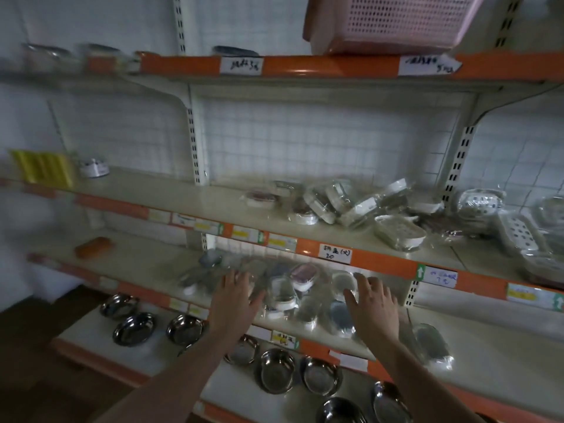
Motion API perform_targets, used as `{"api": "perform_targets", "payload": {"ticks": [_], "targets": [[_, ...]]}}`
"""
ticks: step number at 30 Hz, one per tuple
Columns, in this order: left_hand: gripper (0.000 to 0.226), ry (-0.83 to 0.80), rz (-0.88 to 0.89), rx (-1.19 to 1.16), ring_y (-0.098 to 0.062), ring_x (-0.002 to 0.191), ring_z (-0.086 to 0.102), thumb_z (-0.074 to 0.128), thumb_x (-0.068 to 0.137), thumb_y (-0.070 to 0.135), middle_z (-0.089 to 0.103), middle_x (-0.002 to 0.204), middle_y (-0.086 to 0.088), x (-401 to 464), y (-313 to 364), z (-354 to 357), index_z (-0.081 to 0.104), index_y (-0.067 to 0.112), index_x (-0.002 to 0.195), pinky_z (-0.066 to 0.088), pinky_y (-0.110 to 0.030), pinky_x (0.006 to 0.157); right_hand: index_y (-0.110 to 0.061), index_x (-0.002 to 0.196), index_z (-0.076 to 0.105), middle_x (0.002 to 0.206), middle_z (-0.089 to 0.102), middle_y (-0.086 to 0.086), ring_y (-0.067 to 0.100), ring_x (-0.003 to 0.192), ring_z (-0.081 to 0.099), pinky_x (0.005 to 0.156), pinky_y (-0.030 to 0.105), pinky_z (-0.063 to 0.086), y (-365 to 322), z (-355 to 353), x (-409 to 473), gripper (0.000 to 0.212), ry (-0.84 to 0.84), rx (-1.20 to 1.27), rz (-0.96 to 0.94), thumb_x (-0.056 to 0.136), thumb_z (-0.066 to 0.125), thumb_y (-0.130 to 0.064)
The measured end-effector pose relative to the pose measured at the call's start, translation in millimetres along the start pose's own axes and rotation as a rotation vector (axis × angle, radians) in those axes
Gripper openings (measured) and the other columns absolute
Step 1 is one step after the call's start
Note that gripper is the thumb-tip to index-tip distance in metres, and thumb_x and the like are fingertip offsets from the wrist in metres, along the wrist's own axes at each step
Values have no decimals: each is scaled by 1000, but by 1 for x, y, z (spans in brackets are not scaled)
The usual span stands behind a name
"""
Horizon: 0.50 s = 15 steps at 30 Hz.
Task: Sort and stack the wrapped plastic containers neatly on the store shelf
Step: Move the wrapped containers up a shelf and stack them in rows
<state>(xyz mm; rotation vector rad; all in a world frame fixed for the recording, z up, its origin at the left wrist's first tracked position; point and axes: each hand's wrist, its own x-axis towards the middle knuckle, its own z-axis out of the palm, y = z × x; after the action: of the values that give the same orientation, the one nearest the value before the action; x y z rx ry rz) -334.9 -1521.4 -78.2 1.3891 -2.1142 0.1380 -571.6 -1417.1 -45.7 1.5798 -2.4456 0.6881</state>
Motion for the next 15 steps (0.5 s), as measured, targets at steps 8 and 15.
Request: {"api": "perform_targets", "payload": {"ticks": [8,15], "targets": [[47,56,-68,-65,-29,111,51,61,87,43,55,123,-12,42,-32,-19,56,10,122,47,-39,83,-22,135,42,127,50,8,26,115,48,96,36,36,-43,7,45,46,33,7,-46,94,44,-43],[50,111,-24,-76,-30,113,50,59,88,42,53,125,-13,125,-48,-7,55,8,125,46,-37,86,-19,136,43,127,51,10,27,117,47,98,38,35,-68,28,124,47,75,87,-80,94,47,-40]]}}
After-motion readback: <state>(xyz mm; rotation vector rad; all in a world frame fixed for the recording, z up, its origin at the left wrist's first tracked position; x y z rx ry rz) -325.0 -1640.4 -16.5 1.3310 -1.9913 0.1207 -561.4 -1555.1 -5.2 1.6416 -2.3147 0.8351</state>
